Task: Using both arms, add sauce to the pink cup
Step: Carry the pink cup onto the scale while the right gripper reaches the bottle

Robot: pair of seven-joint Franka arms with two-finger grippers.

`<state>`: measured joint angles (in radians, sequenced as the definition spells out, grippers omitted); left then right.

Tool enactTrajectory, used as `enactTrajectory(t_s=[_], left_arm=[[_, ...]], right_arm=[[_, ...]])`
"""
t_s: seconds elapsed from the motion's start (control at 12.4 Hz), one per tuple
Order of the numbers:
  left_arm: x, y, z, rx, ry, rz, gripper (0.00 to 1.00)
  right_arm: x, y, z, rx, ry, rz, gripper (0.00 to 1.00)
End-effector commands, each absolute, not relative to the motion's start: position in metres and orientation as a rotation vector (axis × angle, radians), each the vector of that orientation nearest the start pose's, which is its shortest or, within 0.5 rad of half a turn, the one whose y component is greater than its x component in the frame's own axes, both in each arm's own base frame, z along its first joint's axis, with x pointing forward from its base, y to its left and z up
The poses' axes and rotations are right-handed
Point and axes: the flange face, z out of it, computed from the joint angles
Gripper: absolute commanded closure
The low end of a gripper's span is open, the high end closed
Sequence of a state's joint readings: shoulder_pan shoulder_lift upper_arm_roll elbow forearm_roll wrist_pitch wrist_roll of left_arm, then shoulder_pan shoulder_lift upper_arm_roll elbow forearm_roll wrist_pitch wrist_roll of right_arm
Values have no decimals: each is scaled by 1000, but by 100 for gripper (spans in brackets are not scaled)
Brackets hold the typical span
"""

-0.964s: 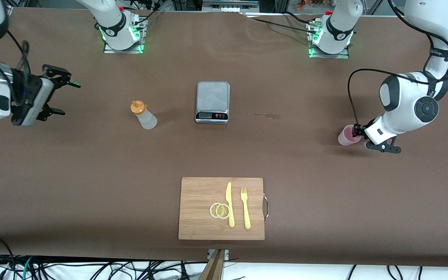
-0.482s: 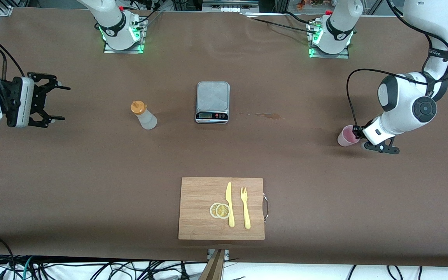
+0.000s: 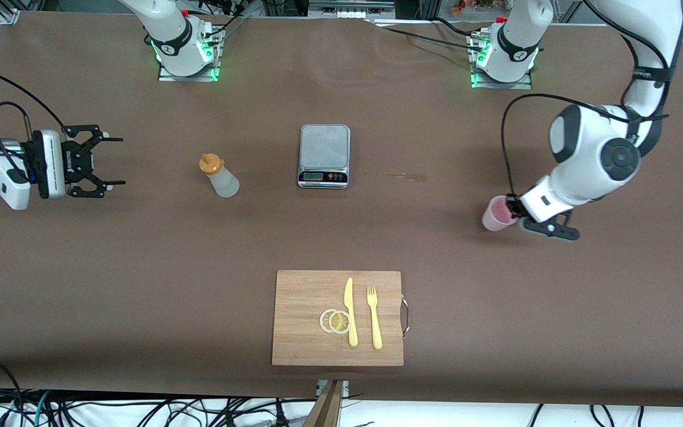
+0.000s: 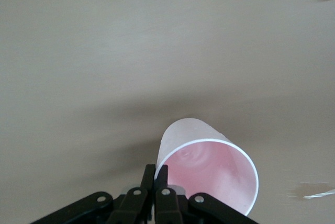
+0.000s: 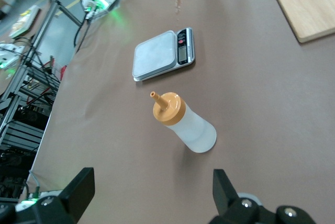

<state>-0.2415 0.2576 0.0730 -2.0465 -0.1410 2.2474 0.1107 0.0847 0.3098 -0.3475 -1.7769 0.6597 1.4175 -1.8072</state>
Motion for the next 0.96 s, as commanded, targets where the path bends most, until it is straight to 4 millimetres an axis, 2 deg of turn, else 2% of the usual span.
enactTrajectory(t_s=[0.0,0.24,0.32,0.48,0.64,0.88], left_arm=[[564,-193,345,-3230,243,142,100],[520,-296,344,-3205,344,168,100],[504,-333,342,-3200,327,172,100],[481,-391,338,-3199,208,168,100],[456,-435,332,-3193,141,172,100],[430,-482,317,-3222,95,205,100]], right_arm=[[566,-69,326,-1621,-1522,-312,0],[569,-61,253,-1426,-1569,-476,0],[568,-55,228,-1352,-1587,-544,0],[564,-42,191,-1233,-1618,-634,0],[556,-33,169,-1158,-1637,-693,0],[524,-15,142,-1104,-1587,-747,0]])
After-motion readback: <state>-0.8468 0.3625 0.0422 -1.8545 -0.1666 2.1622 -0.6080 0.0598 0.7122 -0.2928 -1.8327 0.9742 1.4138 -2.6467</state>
